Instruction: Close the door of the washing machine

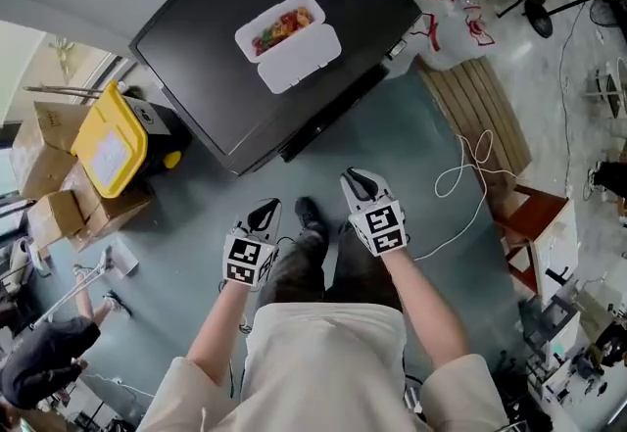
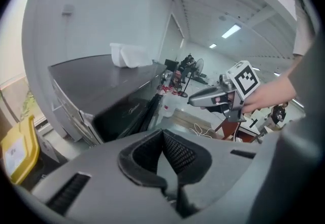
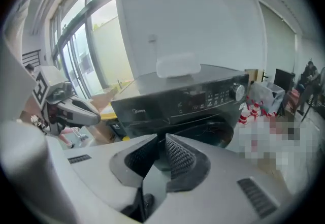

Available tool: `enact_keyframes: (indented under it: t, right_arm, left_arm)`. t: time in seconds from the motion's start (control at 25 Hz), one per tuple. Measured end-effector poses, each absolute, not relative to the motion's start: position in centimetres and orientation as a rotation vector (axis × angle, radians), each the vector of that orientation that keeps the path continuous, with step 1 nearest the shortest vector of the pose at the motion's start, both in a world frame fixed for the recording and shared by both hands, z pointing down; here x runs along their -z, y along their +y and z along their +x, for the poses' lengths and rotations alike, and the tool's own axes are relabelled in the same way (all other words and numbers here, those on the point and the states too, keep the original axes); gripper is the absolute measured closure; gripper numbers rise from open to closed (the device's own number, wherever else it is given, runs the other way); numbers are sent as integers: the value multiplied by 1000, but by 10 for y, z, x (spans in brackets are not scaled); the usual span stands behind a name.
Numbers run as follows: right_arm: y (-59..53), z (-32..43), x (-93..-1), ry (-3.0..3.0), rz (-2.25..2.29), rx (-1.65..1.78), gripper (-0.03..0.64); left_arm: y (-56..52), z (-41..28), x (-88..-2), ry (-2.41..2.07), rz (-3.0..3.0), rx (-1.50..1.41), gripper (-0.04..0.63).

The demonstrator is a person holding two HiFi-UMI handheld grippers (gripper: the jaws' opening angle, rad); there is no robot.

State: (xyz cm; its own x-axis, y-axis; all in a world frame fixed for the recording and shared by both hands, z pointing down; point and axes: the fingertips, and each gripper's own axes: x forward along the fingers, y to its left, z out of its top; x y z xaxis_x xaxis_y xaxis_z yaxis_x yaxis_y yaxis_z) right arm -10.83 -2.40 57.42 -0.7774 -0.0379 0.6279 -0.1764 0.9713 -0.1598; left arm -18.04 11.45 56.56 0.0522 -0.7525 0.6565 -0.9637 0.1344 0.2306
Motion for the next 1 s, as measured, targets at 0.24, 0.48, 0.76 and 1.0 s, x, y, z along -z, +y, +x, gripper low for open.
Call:
enact_keyframes:
  t: [0.24,0.48,0.76,1.0]
  right_arm:
    - [-21,-63,-458,-2498,161,-192,566]
    - [-27,-29,-357,-2582,267,-113,575]
    - [-27,7,-280,-2655,344,-58,581]
    - [-29,28,-234,-2736,337,-90,581]
  left_arm:
    - [117,-171,-477,-1736,1753,-371,586]
    - [124,-160,-406,-1757,1810,-353,586]
    - [129,-150,-333,-1856,1895,-314,586]
    - [118,-142,-270,-1972,1950,-268,586]
